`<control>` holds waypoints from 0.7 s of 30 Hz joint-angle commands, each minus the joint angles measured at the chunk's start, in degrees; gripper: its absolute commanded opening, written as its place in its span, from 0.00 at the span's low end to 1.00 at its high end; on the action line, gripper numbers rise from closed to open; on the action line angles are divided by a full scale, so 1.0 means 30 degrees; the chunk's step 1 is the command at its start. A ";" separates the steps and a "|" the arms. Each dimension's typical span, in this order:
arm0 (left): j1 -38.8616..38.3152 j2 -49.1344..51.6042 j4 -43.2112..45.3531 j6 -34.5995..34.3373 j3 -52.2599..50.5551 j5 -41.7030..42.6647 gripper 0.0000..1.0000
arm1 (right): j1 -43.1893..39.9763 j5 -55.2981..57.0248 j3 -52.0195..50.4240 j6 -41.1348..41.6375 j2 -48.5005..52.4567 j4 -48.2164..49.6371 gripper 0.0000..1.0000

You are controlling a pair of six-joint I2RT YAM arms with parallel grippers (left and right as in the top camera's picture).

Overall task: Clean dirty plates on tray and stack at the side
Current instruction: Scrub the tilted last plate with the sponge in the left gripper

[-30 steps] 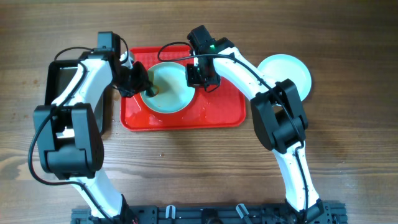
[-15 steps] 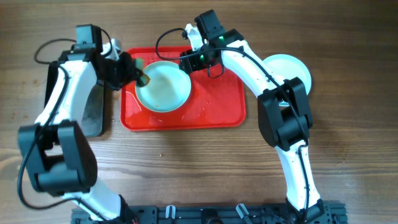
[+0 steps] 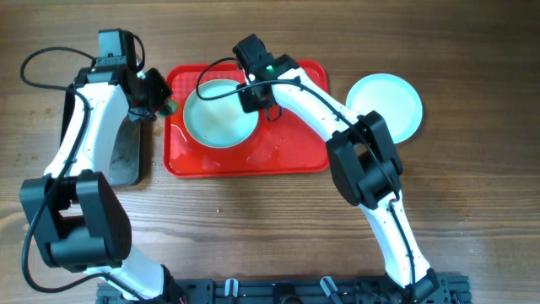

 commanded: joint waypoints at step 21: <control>-0.5464 0.4546 0.4029 0.0801 0.0248 -0.0219 0.04 | -0.0845 -0.3118 -0.0350 0.5042 0.0568 -0.2302 0.04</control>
